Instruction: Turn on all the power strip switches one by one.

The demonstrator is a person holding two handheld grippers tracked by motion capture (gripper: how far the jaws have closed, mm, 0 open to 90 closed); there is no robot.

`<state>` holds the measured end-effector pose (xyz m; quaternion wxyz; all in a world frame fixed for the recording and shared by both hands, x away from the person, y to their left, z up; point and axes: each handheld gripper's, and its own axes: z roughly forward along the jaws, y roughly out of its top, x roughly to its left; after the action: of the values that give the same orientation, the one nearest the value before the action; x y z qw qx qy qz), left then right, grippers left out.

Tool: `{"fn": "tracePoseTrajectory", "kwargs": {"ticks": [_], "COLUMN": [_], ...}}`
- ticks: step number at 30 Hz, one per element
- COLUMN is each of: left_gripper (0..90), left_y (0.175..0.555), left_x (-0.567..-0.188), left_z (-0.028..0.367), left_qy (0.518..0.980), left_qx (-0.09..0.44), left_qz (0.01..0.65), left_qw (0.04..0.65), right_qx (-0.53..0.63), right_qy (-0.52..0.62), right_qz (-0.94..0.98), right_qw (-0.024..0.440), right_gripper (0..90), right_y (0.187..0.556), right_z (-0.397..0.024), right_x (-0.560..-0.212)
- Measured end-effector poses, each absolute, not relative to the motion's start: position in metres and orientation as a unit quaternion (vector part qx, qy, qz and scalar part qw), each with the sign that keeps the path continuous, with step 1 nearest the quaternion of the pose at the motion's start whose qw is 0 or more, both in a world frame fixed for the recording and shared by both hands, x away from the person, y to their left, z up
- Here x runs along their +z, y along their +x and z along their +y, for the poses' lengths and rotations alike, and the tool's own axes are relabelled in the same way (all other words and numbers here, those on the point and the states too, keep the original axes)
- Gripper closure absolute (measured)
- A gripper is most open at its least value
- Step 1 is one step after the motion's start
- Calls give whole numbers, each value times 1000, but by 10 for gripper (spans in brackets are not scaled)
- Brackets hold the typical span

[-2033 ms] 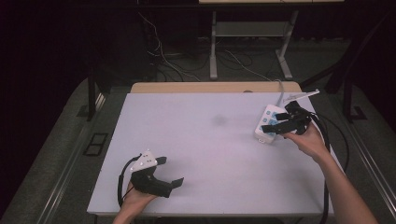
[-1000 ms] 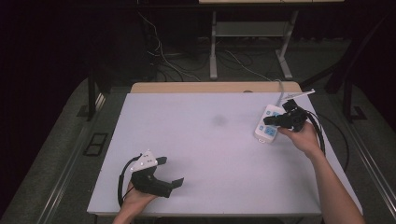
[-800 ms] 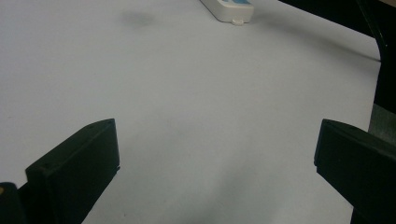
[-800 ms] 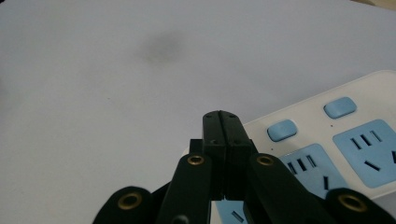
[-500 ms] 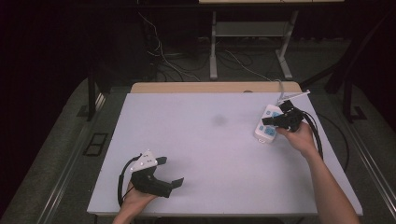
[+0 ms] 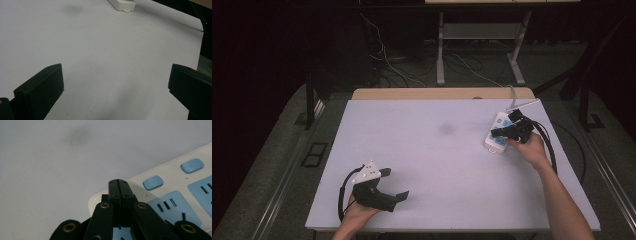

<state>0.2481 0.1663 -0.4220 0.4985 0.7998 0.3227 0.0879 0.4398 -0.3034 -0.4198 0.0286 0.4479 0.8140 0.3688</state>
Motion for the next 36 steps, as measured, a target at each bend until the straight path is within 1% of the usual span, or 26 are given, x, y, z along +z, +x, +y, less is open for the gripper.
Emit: {"fn": "tracePoseTrajectory", "kwargs": {"ticks": [5,11,23,36], "left_gripper": [0,0,0,0], "left_y": [248,248,248,248], "left_x": [-422,-422,-423,-424], "left_z": [166,166,164,163], "left_qy": [801,801,802,804], "left_qx": [88,86,85,85], "left_qz": [322,320,320,320], "left_qw": [498,499,497,494], "right_qx": [375,369,394,393], "right_qy": [448,443,445,435], "right_qz": [811,816,804,809], "right_qw": [26,35,21,37], "right_gripper": [896,896,900,900], "right_y": [440,440,439,436], "right_z": [-301,-299,-307,-305], "right_x": [-421,-421,-428,-429]}}
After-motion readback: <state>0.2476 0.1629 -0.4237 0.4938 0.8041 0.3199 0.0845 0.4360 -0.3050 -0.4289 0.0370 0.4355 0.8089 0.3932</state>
